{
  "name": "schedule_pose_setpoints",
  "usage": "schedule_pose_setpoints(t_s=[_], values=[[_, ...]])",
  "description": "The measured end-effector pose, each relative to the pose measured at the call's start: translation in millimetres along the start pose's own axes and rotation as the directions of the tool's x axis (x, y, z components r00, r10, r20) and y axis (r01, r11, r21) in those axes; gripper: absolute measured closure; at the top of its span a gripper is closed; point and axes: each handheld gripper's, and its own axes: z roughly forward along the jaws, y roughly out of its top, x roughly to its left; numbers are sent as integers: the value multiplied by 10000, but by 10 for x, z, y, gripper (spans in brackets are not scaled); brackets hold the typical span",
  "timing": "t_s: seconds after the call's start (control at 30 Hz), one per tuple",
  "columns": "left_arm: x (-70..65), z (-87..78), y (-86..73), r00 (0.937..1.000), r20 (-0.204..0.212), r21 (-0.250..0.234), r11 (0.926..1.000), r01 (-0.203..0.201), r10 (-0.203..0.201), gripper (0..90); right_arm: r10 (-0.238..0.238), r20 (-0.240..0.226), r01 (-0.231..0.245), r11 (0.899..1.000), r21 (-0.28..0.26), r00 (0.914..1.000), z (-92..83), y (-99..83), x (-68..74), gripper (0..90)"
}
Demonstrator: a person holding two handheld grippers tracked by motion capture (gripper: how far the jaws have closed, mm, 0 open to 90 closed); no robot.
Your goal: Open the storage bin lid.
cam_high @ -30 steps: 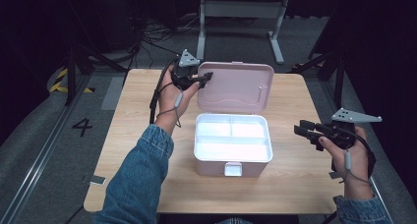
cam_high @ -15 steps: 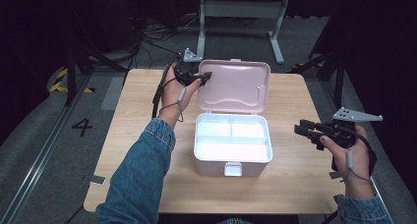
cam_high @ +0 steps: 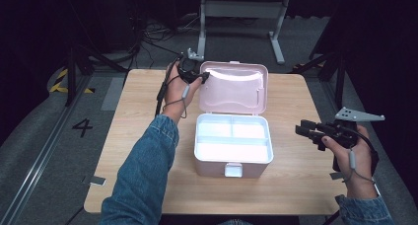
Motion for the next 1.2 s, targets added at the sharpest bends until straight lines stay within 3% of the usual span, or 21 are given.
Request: schedule_pose_setpoints(t_s=[0.13,0.5,1.2], values=[[5,50,-12,9994,-283,187,9996,-216,221,667,30,-23,-30,10000,21,10000,4,-2,-1,602],[9,215,-72,9983,-449,739,9967,-339,373,668,99,-47,-99,9999,51,9999,10,-8,-15,596],[64,362,-199,9998,-179,1345,9909,-59,84,666,169,-140,-167,9998,118,9998,19,-19,-18,588]])
